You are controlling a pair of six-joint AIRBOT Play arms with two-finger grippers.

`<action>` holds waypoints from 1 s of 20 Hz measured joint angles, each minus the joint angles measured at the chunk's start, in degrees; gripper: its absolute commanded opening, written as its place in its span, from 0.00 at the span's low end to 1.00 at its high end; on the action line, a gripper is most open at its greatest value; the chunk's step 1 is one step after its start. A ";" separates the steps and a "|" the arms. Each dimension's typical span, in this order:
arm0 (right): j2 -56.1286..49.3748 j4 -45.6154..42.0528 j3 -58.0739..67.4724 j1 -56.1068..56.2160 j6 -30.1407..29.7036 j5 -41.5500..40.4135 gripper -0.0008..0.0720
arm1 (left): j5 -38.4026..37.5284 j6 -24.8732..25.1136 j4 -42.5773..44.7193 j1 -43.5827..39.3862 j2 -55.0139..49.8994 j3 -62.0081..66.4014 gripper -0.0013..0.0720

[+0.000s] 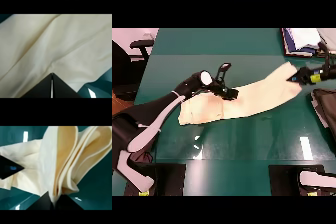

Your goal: Fold the shirts.

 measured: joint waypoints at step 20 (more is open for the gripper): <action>-7.63 5.79 24.83 32.22 5.14 -1.44 0.03 | -11.21 -0.81 10.97 15.98 12.17 11.98 0.05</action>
